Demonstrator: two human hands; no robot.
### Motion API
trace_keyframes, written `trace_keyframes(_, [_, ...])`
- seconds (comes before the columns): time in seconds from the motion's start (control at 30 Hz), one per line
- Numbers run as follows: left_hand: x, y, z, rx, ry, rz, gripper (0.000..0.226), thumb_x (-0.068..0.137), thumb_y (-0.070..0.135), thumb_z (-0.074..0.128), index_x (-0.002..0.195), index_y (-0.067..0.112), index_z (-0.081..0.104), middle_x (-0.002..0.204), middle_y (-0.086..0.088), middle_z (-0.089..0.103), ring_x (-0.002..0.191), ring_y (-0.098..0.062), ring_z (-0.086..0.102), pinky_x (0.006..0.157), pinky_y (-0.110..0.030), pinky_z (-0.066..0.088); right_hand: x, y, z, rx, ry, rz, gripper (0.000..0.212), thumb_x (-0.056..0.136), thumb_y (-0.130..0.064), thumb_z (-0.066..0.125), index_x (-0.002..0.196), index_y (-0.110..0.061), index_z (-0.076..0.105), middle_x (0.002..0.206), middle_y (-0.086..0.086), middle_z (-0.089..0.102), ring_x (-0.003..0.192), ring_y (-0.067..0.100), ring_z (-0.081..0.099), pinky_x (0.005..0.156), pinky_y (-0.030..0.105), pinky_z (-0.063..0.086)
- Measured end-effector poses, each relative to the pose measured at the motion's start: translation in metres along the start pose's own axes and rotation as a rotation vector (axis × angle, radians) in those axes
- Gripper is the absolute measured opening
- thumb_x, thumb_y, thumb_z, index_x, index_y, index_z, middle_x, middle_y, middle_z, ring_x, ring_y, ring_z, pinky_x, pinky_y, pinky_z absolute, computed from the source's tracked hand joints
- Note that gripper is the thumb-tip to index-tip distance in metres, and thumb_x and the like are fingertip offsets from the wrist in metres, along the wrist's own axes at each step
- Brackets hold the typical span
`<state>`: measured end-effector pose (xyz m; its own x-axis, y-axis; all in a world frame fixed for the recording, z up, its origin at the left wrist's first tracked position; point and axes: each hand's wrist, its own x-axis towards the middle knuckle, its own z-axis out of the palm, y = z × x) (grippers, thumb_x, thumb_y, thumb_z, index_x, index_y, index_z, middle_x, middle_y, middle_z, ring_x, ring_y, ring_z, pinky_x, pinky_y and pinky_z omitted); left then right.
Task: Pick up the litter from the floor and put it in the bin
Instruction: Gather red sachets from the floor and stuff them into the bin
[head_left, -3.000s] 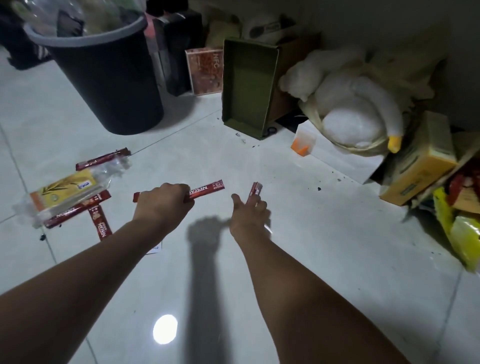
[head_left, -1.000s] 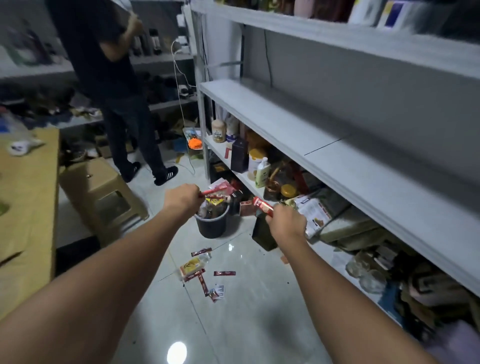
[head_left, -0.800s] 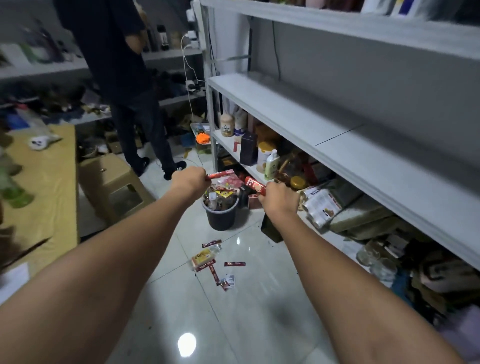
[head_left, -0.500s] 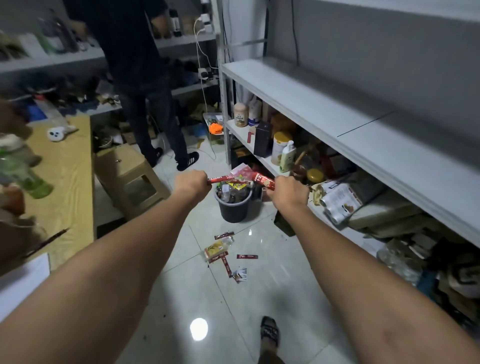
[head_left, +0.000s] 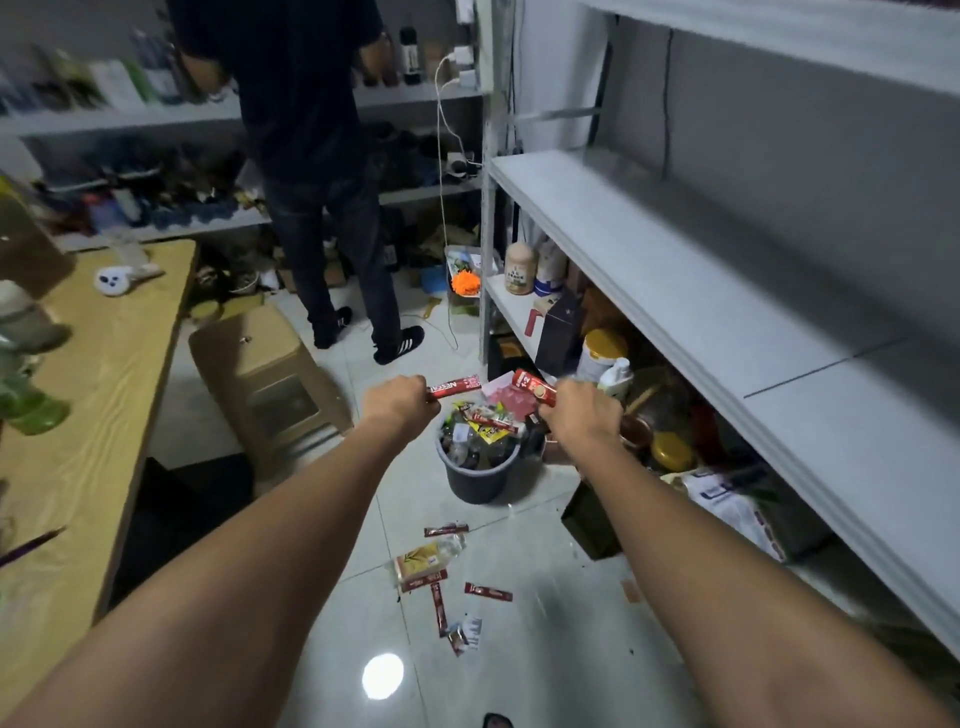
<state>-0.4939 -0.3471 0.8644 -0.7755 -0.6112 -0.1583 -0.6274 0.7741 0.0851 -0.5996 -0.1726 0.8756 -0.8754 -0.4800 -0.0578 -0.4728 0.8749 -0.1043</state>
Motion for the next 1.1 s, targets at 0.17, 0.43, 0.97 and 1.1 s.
trace_keyframes(0.17, [0.041, -0.025, 0.005, 0.001, -0.038, -0.063, 0.034, 0.094, 0.041, 0.046, 0.112, 0.013, 0.055, 0.107, -0.009, 0.063, 0.097, -0.027, 0.061, 0.080, -0.034, 0.049, 0.059, -0.015, 0.006, 0.014, -0.047, -0.058, 0.036, 0.093, -0.045, 0.057, 0.111, -0.014, 0.062, 0.106, 0.009, 0.067, 0.100, 0.027, 0.064, 0.071, 0.031, 0.043])
trace_keyframes(0.43, [0.121, -0.036, 0.011, 0.025, -0.062, -0.032, 0.034, 0.095, 0.040, 0.044, 0.113, 0.012, 0.054, 0.111, -0.010, 0.062, 0.102, -0.028, 0.059, 0.079, -0.034, 0.045, 0.125, -0.036, 0.021, 0.015, -0.061, -0.019, 0.036, 0.092, -0.043, 0.058, 0.112, -0.013, 0.062, 0.110, 0.009, 0.066, 0.104, 0.029, 0.063, 0.074, 0.032, 0.044])
trace_keyframes(0.97, [0.304, -0.010, 0.181, 0.001, -0.161, 0.142, 0.040, 0.094, 0.046, 0.046, 0.112, 0.011, 0.050, 0.110, -0.011, 0.061, 0.095, -0.028, 0.055, 0.076, -0.034, 0.038, 0.265, -0.047, 0.204, 0.069, -0.024, 0.093, 0.040, 0.096, -0.048, 0.048, 0.115, -0.013, 0.056, 0.106, 0.008, 0.067, 0.096, 0.026, 0.065, 0.068, 0.030, 0.041])
trace_keyframes(1.1, [0.337, -0.013, 0.293, -0.048, -0.172, 0.215, 0.047, 0.095, 0.051, 0.038, 0.114, 0.009, 0.045, 0.115, -0.014, 0.056, 0.100, -0.030, 0.052, 0.079, -0.037, 0.038, 0.306, -0.037, 0.296, 0.059, 0.026, 0.073, 0.043, 0.097, -0.049, 0.044, 0.116, -0.012, 0.053, 0.106, 0.009, 0.066, 0.096, 0.026, 0.065, 0.068, 0.030, 0.040])
